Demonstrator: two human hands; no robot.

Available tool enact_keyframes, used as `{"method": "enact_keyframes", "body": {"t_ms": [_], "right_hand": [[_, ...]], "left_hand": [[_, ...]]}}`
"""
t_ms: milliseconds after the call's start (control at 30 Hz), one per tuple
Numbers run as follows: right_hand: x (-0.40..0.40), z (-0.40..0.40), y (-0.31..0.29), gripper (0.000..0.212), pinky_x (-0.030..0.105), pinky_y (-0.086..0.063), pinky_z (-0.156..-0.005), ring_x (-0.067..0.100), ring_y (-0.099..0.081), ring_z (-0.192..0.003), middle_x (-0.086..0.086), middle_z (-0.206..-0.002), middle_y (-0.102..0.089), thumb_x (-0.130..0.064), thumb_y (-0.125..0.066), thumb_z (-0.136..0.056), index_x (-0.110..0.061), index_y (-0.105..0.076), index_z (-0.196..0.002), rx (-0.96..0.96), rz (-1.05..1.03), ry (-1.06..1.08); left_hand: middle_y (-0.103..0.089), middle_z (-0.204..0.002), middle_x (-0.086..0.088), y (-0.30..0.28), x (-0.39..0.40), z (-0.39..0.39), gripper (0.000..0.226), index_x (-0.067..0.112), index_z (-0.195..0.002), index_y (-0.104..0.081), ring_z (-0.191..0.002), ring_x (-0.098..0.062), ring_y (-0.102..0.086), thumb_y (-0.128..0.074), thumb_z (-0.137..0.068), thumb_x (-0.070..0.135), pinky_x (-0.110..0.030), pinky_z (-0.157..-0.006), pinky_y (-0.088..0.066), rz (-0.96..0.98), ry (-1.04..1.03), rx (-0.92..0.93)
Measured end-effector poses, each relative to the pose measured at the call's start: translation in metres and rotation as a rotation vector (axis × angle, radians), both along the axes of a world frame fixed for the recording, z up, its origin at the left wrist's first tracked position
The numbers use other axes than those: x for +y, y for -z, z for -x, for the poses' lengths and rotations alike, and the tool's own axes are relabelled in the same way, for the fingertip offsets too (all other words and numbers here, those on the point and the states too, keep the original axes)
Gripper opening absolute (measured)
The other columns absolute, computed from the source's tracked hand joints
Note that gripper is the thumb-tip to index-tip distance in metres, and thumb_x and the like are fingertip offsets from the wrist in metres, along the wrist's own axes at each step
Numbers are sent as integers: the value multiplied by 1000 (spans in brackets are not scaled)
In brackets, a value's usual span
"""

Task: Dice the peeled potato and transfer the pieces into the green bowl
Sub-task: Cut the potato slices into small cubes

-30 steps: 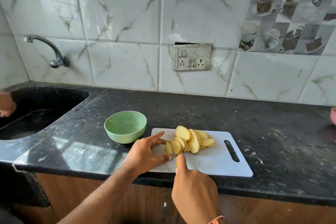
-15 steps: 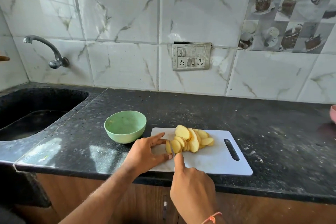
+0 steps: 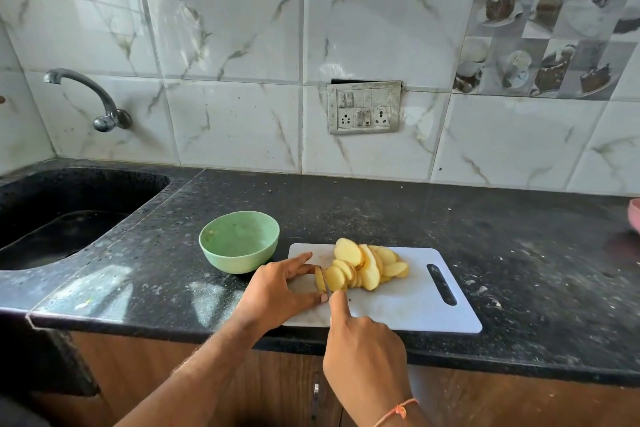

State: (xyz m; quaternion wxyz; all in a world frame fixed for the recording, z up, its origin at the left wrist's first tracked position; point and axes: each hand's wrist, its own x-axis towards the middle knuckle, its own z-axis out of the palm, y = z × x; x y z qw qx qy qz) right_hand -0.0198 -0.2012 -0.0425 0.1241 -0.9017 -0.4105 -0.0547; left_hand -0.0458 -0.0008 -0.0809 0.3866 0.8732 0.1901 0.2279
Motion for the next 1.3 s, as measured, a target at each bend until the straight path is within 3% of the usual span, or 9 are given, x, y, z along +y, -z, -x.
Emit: {"method": "enact_keyframes", "body": {"t_ms": [100,200,333,433,567,733,1033,1167,1300], "right_hand": [[0,0,1,48,36,-54,-65,26,-70,-80,4,-94,-72,-19,-34,-103,-23,-20,-149,-7,-3,-14],[-3,-2,-1,47,35,-44,-62,27,-70,-84,5,-98,-72,-21,-34,-105,-24,-19,-150,-21,3,-17],[-4,-3,-2,52,34,-38,-55,27,-62,-74,6,-100,-73,-21,-33,-106,-22,-17,-155,-34,30,-15],[-3,-3,0,51,33,-44,-59,27,-64,-73,5,-98,-73,-20,-33,-105,-22,-17,-153,-36,25,-25],[-3,-3,3,51,35,-48,-62,26,-68,-78,7,-102,-71,-21,-33,-106,-21,-14,-153,-38,41,-46],[-4,-3,9,50,34,-43,-61,27,-58,-73,8,-103,-71,-23,-34,-106,-21,-13,-152,-27,37,-36],[0,-2,12,48,35,-44,-62,29,-71,-86,7,-99,-73,-18,-35,-103,-22,-20,-148,-10,17,-22],[-2,-6,16,43,34,-43,-60,26,-70,-82,3,-94,-73,-24,-33,-105,-24,-23,-147,-5,-40,-9],[-4,-7,19,41,35,-41,-57,26,-71,-80,3,-90,-72,-24,-33,-104,-24,-24,-144,-7,-41,19]], "left_hand": [[-70,-125,28,-1,-1,4,86,24,-153,-55,-114,17,-63,-90,-76,42,-9,-97,-49,28,48,-44],[-58,-149,22,-3,-5,10,83,32,-159,-45,-134,13,-51,-69,-80,39,-22,-113,-46,-6,107,-67],[-25,-169,27,-2,-8,8,80,37,-165,-31,-156,2,-21,-54,-90,21,-23,-127,-21,-368,194,-75],[-33,-169,17,4,-9,4,69,25,-162,-42,-160,-5,-17,-42,-93,16,-28,-130,-19,-543,204,-107],[-33,-168,19,15,-4,0,68,29,-162,-41,-162,-15,-19,-34,-94,26,-42,-128,-29,-636,166,-2],[-29,-168,23,12,-6,0,70,32,-163,-38,-162,-13,-15,-30,-93,29,-43,-127,-30,-643,166,50],[-39,-164,22,12,-7,0,68,35,-161,-42,-160,-15,-23,-30,-94,32,-41,-126,-33,-634,145,96],[-32,-166,26,10,-7,-1,70,39,-165,-29,-161,-10,-16,-28,-96,40,-32,-129,-24,-544,159,114],[-42,-163,19,12,0,-2,87,30,-168,-24,-155,2,-24,-49,-90,60,-17,-123,-24,-353,114,114]]}}
